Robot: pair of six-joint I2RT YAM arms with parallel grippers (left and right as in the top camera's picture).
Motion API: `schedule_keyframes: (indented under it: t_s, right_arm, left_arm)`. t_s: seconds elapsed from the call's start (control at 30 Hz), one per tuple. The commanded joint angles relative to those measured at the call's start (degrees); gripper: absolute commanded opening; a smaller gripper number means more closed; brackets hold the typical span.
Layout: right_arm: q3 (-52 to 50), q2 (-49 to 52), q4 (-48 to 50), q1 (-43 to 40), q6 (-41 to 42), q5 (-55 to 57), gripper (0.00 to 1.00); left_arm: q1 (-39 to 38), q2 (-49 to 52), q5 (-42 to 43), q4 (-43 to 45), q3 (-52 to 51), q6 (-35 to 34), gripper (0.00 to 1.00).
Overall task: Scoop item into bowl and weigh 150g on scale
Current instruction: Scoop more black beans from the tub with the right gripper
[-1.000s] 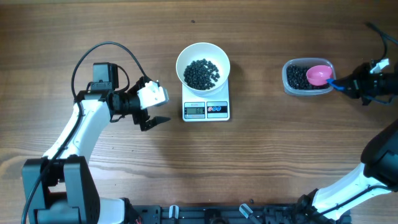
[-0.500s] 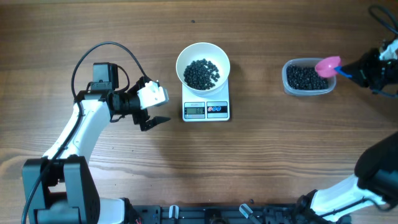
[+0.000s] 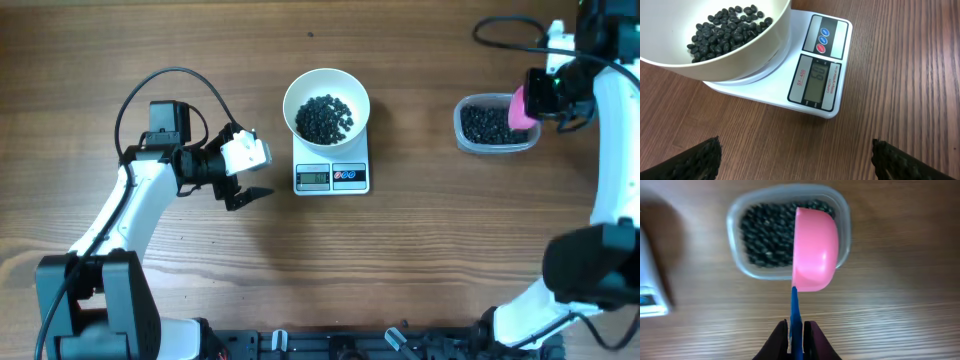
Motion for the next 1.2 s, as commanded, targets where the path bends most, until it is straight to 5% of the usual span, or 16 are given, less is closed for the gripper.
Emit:
schedule_keyframes:
  t_s: [0.0, 0.4, 0.77, 1.17]
  right_arm:
    - [0.87, 4.07, 1.31, 0.15, -11.06, 4.07, 0.04]
    - [0.04, 11.72, 3.32, 0.2, -16.98, 5.2, 0.04]
    - [-7.43, 11.74, 2.34, 1.9, -16.5, -10.56, 0.04]
    - [-7.37, 11.69, 0.68, -5.46, -20.35, -25.73, 0.04]
  left_arm:
    - [0.31, -1.16, 1.33, 0.04, -0.2, 1.09, 1.0]
    - [0.31, -1.16, 1.33, 0.04, -0.2, 1.09, 1.0]
    - [0.31, -1.16, 1.31, 0.02, -0.2, 1.09, 1.0]
    - [0.31, -1.16, 1.33, 0.04, -0.2, 1.09, 1.0]
